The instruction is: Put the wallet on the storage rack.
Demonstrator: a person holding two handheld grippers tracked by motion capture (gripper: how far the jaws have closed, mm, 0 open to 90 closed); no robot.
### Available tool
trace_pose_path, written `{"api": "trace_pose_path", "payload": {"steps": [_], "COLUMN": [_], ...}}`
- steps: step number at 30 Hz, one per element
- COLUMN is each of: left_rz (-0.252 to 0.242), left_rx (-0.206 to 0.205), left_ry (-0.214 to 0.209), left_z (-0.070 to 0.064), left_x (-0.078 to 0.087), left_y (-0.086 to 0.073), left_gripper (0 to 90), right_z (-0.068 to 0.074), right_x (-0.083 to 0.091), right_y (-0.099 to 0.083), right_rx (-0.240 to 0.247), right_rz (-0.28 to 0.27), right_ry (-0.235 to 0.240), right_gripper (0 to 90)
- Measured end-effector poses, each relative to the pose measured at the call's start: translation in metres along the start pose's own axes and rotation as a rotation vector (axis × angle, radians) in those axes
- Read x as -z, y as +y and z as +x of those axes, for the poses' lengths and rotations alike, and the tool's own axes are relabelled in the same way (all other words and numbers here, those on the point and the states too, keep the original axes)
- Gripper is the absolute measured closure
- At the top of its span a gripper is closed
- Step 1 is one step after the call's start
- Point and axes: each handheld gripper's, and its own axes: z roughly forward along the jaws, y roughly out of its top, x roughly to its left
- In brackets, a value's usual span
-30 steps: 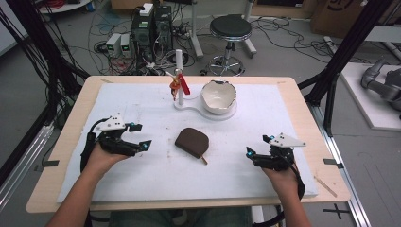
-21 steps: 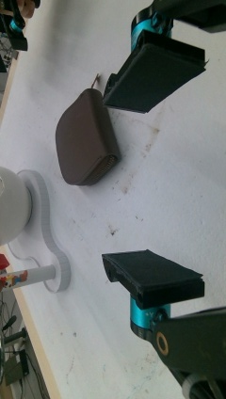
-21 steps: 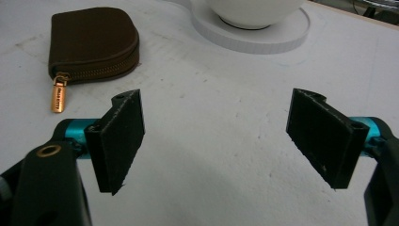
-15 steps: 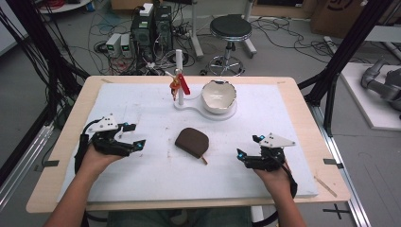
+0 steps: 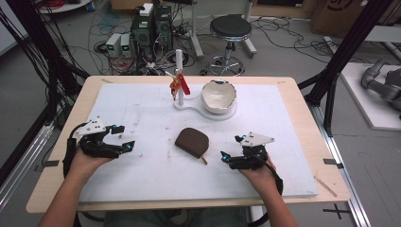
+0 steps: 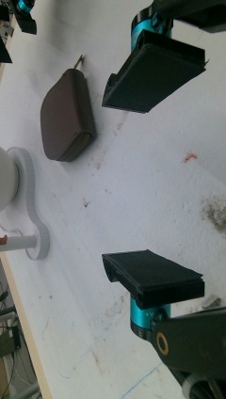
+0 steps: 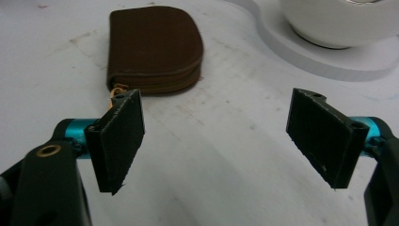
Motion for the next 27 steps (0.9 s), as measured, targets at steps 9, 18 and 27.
{"api": "trace_pose_path", "payload": {"steps": [9, 18, 27], "left_rz": [-0.010, -0.004, -0.004], "left_rx": [0.009, 0.022, 0.029], "left_ry": [0.021, 0.020, 0.019], "left_z": [0.003, 0.004, 0.005], "left_x": [0.008, 0.007, 0.006], "left_y": [-0.002, -0.004, -0.005], "left_gripper": [21.6, 21.6, 21.5], "right_z": [0.024, 0.040, 0.050], "right_x": [-0.021, -0.040, -0.053], "right_y": [0.008, 0.008, 0.008], "right_rx": [0.063, 0.092, 0.125], "right_rz": [0.054, 0.119, 0.155], "right_ry": [0.068, 0.114, 0.134], "right_gripper": [19.9, 19.9, 27.3]}}
